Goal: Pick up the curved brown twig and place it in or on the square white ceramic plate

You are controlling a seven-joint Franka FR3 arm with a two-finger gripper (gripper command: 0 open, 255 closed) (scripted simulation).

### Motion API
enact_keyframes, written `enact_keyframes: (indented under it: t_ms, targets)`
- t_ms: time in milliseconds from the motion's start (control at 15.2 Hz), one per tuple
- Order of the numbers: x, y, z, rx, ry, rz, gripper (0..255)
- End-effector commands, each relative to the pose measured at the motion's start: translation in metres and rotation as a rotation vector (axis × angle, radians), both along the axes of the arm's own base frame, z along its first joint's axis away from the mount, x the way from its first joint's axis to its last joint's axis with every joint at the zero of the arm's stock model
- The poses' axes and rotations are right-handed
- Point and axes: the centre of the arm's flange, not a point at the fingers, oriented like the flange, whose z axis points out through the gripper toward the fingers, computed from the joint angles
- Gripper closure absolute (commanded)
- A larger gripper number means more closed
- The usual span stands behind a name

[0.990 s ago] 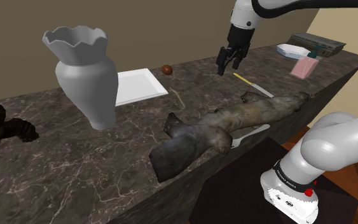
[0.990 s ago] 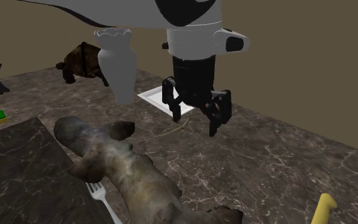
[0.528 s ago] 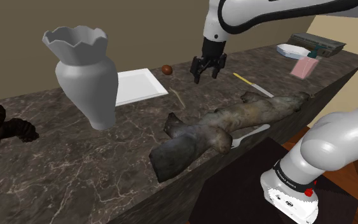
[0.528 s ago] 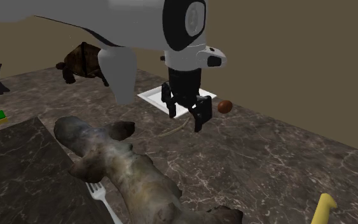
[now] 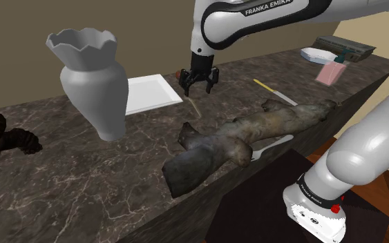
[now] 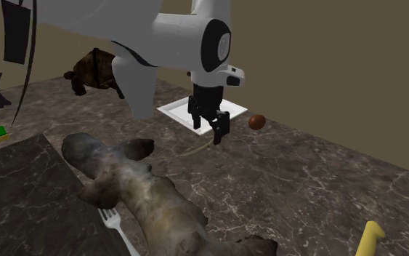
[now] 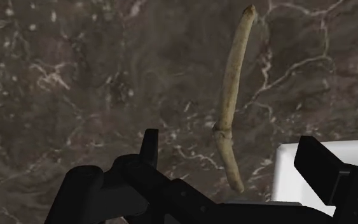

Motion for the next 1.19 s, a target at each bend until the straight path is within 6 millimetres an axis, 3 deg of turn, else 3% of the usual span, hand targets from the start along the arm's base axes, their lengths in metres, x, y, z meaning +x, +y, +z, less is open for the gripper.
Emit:
enact_keyframes:
  t_ms: [0, 396, 924, 990, 1122]
  targets:
    - [0.004, 0.004, -0.009, 0.003, 0.002, -0.014, 0]
    - [0.004, 0.005, -0.044, 0.003, 0.002, -0.014, 0]
    - [0.004, 0.005, -0.044, 0.003, 0.002, -0.014, 0]
    - [0.004, 0.005, -0.044, 0.003, 0.002, -0.014, 255]
    - [0.004, 0.005, -0.044, 0.003, 0.002, -0.014, 255]
